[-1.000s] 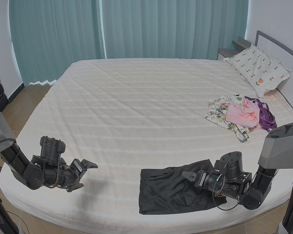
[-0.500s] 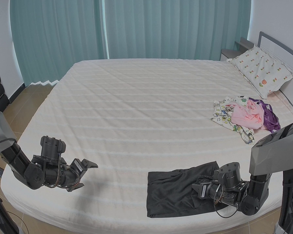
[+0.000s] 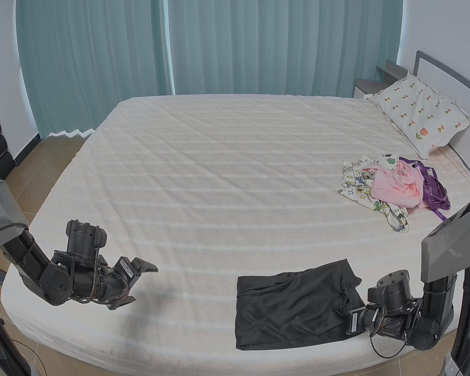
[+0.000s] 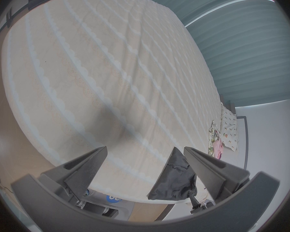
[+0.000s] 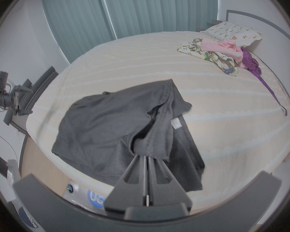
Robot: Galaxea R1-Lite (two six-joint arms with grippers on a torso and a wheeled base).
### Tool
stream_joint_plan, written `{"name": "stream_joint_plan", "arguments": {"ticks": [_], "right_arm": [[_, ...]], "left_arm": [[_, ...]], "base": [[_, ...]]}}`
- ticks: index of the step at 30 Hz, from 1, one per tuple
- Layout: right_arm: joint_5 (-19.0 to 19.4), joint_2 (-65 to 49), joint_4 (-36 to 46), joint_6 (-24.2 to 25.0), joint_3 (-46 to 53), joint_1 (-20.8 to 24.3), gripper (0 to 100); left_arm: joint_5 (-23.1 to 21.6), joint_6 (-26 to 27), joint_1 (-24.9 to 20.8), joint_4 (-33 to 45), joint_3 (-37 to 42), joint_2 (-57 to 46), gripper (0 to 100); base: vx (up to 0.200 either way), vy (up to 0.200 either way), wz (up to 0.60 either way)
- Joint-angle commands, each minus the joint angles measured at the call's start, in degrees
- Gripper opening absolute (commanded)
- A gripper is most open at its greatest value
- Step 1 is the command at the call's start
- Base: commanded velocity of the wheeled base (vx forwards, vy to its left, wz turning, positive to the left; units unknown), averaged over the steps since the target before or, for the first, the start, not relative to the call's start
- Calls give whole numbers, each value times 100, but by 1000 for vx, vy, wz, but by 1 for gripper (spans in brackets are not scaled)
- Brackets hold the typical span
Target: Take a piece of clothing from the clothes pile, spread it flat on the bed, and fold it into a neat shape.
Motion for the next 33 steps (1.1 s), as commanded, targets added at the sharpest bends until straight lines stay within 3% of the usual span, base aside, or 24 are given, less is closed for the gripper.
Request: {"name": "stream_joint_plan", "arguments": {"ticks": [1,12,13,22,26,29,33], "right_arm": [[5,26,-2,-142,264,-233,0],[-48,720,-230,-379,492,-374,0],[-65,747,-257,-379,492,-391,100],[-171,61,165,-484,492,-593,100],[-162,-668,332,-616,492,-883,100],[-83,-967,385,-783,475,-1270,100],[163,-950,280,-766,352,-1332,100]], "left_arm": [[-8,-2,-1,-2,-3,45,100],[-8,-2,-1,-2,-3,63,100],[-8,-2,-1,-2,-3,72,100],[-8,-2,-1,-2,-12,80,100],[1,-2,-1,-2,-12,72,100],[1,-2,-1,-2,-21,72,100],[10,-2,-1,-2,-21,72,100]], "base": [[0,0,0],[0,0,0],[0,0,0],[0,0,0],[0,0,0],[0,0,0],[0,0,0]]}}
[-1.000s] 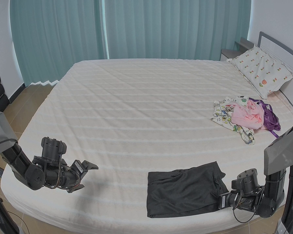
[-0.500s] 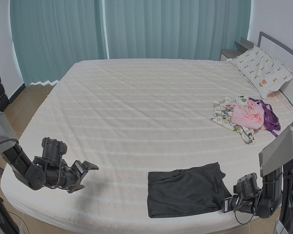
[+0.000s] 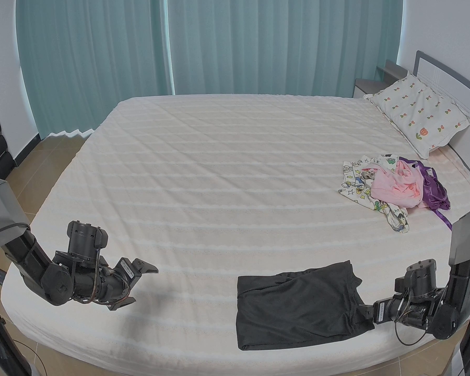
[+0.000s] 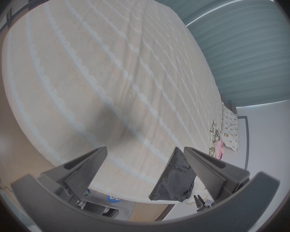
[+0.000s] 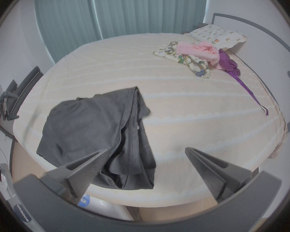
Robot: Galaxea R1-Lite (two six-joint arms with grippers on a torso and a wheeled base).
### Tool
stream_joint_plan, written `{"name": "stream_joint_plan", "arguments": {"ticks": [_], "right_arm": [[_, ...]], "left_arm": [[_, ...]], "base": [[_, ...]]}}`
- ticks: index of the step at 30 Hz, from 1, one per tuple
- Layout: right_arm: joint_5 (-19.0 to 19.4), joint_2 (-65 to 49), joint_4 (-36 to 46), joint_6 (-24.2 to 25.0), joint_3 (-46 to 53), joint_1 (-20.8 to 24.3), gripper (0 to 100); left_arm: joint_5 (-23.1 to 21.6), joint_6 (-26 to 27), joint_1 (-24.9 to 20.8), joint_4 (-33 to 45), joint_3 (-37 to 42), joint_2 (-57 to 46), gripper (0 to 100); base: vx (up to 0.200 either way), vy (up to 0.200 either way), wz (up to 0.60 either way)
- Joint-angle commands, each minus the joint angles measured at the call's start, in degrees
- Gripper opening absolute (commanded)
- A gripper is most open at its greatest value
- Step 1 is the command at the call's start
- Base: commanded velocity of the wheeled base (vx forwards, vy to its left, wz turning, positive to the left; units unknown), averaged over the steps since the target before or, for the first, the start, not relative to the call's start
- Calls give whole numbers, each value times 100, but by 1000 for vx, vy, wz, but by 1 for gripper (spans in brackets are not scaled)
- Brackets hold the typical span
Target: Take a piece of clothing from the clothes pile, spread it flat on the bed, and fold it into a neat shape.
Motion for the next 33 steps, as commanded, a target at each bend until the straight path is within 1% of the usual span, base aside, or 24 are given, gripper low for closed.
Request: {"name": "stream_joint_plan", "arguments": {"ticks": [1,2,3,4,5,6,7,8,11,12,14,17,19,22,26,27,29,30,33], "right_arm": [[311,-316,-70,14,-115,-123,100],[398,-272,-70,76,-167,-62,100],[434,-184,-78,234,-246,26,100],[434,-175,-78,260,-264,35,100],[434,-17,-96,603,-405,202,100],[460,80,-122,805,-528,316,100],[469,115,-122,875,-563,334,100],[486,291,-140,1280,-853,413,100],[521,581,-114,2106,-1556,404,100],[609,686,-61,2343,-1758,386,100],[829,915,-61,2642,-2039,334,100],[1146,1240,-87,2818,-2373,184,100],[1233,1407,-52,2862,-2584,105,100],[1216,1556,-78,2862,-2672,79,100],[1312,1618,-131,2862,-2857,0,100],[1304,1644,-131,2862,-2901,0,100],[1304,1644,-131,2862,-2910,-9,100],[1304,1644,-149,2879,-2927,-62,100],[1312,1635,-149,2879,-2936,-115,100]], "left_arm": [[8,-5,-1,-2,-8,2,100],[8,-5,-1,-2,0,2,100],[8,-5,-1,-2,0,2,100],[8,-5,-1,-2,0,2,100],[8,-5,-1,-2,-8,2,100],[-1,-5,-1,-2,-8,2,100],[-1,-5,-1,-2,-8,2,100],[-1,-5,-1,-2,-8,2,100],[-28,-22,-1,-11,-8,-7,100],[-36,-22,-10,-11,-8,-7,100],[-45,-22,-19,-11,-8,2,100],[-221,-31,-45,-11,0,-7,100],[-300,-49,-63,-11,0,-7,100],[-309,-49,-63,-11,-8,20,100],[-326,-110,-89,-125,18,46,100],[-335,-154,-177,-205,53,64,100],[-335,-163,-203,-222,53,64,100],[-291,-251,-344,-380,88,143,100],[-265,-242,-379,-521,141,222,100]], "base": [[0,0,0],[0,0,0],[0,0,0],[0,0,0],[0,0,0],[0,0,0],[0,0,0],[0,0,0],[0,0,0],[0,0,0],[0,0,0],[0,0,0],[0,0,0],[0,0,0],[0,0,0],[0,0,0],[0,0,0],[0,0,0],[0,0,0]]}}
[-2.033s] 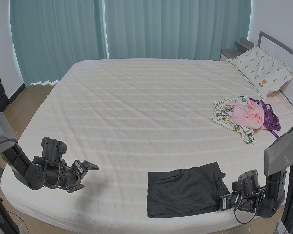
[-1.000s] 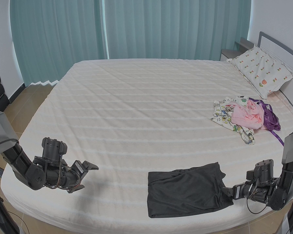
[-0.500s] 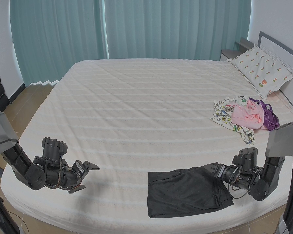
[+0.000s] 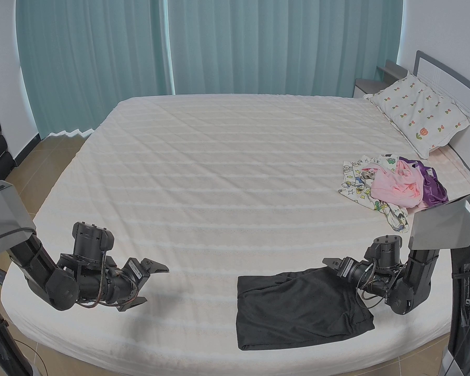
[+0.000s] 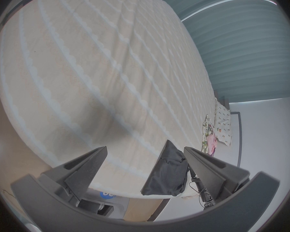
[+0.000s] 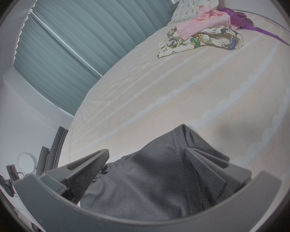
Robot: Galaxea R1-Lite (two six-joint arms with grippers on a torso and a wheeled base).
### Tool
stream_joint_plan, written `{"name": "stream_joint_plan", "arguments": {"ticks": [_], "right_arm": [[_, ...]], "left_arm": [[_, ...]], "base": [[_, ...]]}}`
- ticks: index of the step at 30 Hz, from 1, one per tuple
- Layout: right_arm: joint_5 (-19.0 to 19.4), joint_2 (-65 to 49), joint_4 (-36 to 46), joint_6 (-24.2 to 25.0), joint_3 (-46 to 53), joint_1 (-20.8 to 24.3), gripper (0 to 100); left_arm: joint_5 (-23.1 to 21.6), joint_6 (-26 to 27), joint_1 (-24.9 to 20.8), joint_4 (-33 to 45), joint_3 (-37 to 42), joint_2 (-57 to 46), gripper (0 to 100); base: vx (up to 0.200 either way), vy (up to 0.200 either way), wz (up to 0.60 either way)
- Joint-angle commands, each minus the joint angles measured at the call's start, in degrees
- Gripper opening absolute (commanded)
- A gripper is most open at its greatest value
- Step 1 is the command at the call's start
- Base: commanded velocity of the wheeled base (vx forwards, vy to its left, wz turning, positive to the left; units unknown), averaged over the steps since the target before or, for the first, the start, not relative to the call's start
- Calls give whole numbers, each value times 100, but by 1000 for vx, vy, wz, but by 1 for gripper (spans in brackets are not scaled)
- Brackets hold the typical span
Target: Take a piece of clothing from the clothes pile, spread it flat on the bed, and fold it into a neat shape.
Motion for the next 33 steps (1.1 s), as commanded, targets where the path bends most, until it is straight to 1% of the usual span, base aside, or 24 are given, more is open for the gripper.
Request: {"name": "stream_joint_plan", "arguments": {"ticks": [1,7,18,19,27,33], "right_arm": [[8,75,-21,10,-48,-103,100],[8,119,-162,10,-101,-173,100],[17,259,-170,10,-180,-235,100],[17,268,-162,10,-206,-235,0],[8,356,-170,27,-347,-393,0],[-27,356,-153,194,-417,-499,0]], "left_arm": [[45,-35,-145,-227,78,189,100],[45,-35,-180,-306,148,198,100],[54,-17,-189,-314,148,224,100],[54,-17,-189,-314,148,224,100],[63,-26,-189,-314,148,224,100],[63,-26,-189,-314,148,224,100]], "base": [[0,0,0],[0,0,0],[0,0,0],[0,0,0],[0,0,0],[0,0,0]]}}
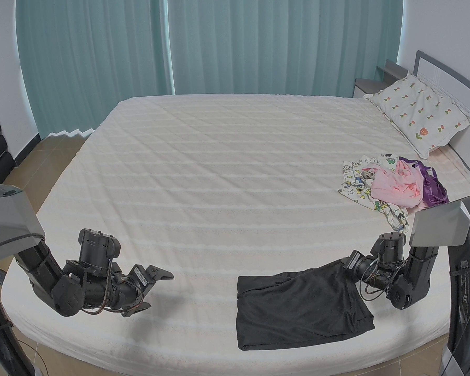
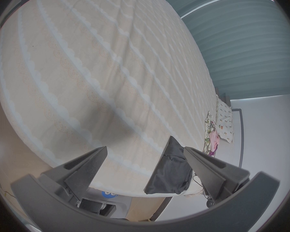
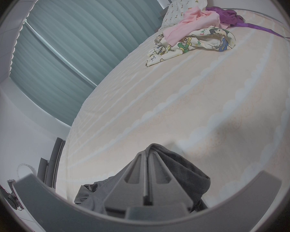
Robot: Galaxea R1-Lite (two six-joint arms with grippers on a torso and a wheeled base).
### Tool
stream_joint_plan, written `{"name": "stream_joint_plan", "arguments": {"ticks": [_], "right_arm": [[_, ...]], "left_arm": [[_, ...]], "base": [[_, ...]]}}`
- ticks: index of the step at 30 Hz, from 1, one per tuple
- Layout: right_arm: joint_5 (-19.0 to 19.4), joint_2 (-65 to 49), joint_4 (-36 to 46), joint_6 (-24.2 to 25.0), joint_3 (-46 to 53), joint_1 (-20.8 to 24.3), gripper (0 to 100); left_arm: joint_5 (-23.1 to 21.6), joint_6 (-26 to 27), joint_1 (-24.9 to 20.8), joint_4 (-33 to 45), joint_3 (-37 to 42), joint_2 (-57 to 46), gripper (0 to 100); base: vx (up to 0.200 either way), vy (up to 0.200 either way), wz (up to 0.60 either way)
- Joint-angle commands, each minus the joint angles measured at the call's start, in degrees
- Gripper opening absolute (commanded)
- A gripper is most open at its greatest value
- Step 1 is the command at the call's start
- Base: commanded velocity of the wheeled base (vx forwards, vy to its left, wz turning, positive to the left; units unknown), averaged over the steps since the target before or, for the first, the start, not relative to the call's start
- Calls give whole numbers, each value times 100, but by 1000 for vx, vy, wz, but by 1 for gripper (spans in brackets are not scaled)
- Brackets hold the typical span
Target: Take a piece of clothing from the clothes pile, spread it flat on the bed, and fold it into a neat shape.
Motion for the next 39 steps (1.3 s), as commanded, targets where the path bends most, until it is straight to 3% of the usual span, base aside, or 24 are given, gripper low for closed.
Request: {"name": "stream_joint_plan", "arguments": {"ticks": [1,21,22,35,39], "right_arm": [[-16,11,6,9,-25,-90,0],[-8,169,67,70,-192,-274,0],[-8,169,67,70,-192,-266,100],[45,-340,-38,501,406,-248,100],[54,-402,-478,510,854,-195,100]], "left_arm": [[8,-4,0,-2,-1,10,100],[17,5,0,-2,8,18,100],[17,5,0,-2,-1,18,100],[17,31,-27,-2,8,45,100],[17,31,-44,-2,8,54,100]], "base": [[0,0,0],[0,0,0],[0,0,0],[0,0,0],[-100,0,0]]}}
